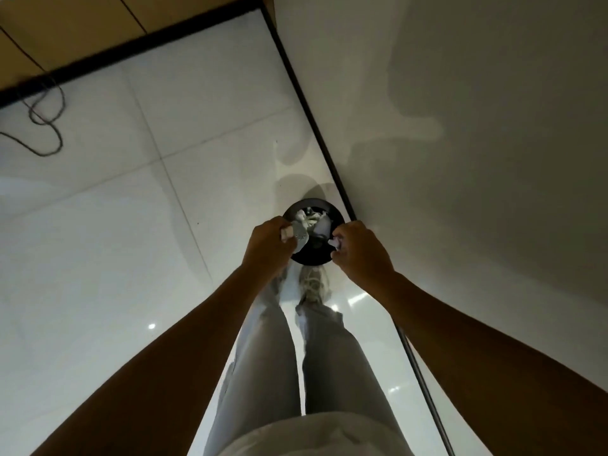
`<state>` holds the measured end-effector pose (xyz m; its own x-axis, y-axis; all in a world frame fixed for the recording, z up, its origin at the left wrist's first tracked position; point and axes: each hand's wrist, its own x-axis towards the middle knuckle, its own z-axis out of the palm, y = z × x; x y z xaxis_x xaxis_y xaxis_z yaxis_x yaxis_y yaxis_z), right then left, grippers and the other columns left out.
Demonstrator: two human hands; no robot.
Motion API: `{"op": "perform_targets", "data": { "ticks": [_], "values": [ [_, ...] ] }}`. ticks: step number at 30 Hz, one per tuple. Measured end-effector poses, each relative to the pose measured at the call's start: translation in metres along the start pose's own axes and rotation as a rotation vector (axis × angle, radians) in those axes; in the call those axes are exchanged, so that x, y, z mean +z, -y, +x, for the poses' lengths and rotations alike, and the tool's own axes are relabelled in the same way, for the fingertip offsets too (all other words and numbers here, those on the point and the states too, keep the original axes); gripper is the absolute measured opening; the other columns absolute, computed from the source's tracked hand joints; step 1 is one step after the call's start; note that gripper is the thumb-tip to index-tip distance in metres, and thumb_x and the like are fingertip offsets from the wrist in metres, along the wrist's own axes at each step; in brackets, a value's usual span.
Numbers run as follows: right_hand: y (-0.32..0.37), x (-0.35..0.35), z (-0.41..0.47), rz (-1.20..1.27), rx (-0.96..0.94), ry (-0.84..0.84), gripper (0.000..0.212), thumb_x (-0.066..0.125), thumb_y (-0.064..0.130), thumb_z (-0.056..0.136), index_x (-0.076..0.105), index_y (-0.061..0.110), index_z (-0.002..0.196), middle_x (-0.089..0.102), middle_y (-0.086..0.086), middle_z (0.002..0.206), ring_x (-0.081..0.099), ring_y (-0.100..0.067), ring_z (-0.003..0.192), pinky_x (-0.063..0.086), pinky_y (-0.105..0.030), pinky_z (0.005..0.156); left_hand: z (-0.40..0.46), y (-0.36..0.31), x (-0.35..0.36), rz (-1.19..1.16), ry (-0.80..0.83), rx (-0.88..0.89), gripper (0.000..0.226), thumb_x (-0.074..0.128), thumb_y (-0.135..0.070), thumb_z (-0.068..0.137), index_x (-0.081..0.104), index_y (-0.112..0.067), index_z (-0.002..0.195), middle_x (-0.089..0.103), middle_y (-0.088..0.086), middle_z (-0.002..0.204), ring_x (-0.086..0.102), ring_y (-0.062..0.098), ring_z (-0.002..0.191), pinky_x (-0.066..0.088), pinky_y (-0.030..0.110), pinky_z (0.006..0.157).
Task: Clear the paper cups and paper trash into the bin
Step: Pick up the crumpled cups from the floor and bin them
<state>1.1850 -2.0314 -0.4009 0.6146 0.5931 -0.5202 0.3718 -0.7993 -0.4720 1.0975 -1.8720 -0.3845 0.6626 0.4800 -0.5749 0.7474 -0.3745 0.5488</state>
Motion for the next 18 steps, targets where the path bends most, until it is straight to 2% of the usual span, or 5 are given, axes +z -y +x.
{"op": "perform_targets", "data": {
  "ticks": [4,7,11,15,18],
  "values": [
    [-0.010,0.031,0.040,0.036,0.015,0.003,0.019,0.064,0.014,0.085,0.059,0.007,0.102,0.054,-0.007,0.113,0.057,-0.021,0.096,0.049,-0.030,0.076,0.028,0.036,0.027,0.000,0.028,-0.060,0.020,0.060,-0.009,0.085,0.061,-0.004,0.105,0.067,0.011,0.100,0.059,0.018,0.084,0.039,0.017,0.064],
    [-0.019,0.060,0.063,0.089,0.055,0.037,0.025,0.067,0.019,0.086,0.057,0.006,0.105,0.053,-0.008,0.114,0.057,-0.023,0.099,0.044,-0.027,0.076,0.047,0.058,0.043,0.018,0.072,-0.089,0.021,0.060,-0.010,0.086,0.061,-0.004,0.106,0.067,0.012,0.101,0.060,0.021,0.088,0.044,0.024,0.070],
    [-0.031,0.091,0.080,0.137,0.142,0.078,0.044,0.065,0.029,0.089,0.050,0.012,0.127,0.048,-0.009,0.132,0.053,-0.027,0.113,0.045,-0.031,0.085,0.068,0.077,0.058,0.056,0.090,-0.104,0.023,0.060,-0.012,0.087,0.060,-0.005,0.109,0.065,0.011,0.102,0.052,0.015,0.081,0.039,0.023,0.068],
    [-0.037,0.104,0.079,0.150,0.229,0.083,0.047,0.061,0.023,0.091,0.046,0.011,0.134,0.045,-0.012,0.137,0.049,-0.027,0.123,0.046,-0.035,0.098,0.077,0.084,0.069,0.073,0.138,-0.115,0.025,0.060,-0.013,0.086,0.060,-0.005,0.110,0.065,0.011,0.105,0.051,0.014,0.082,0.038,0.022,0.069],
    [-0.039,0.104,0.073,0.179,0.257,0.073,0.047,0.060,0.021,0.092,0.045,0.011,0.135,0.045,-0.012,0.137,0.050,-0.027,0.122,0.047,-0.037,0.099,0.082,0.079,0.075,0.079,0.163,-0.098,0.026,0.060,-0.013,0.086,0.059,-0.004,0.111,0.066,0.012,0.109,0.057,0.020,0.089,0.040,0.022,0.073]
  ]
}}
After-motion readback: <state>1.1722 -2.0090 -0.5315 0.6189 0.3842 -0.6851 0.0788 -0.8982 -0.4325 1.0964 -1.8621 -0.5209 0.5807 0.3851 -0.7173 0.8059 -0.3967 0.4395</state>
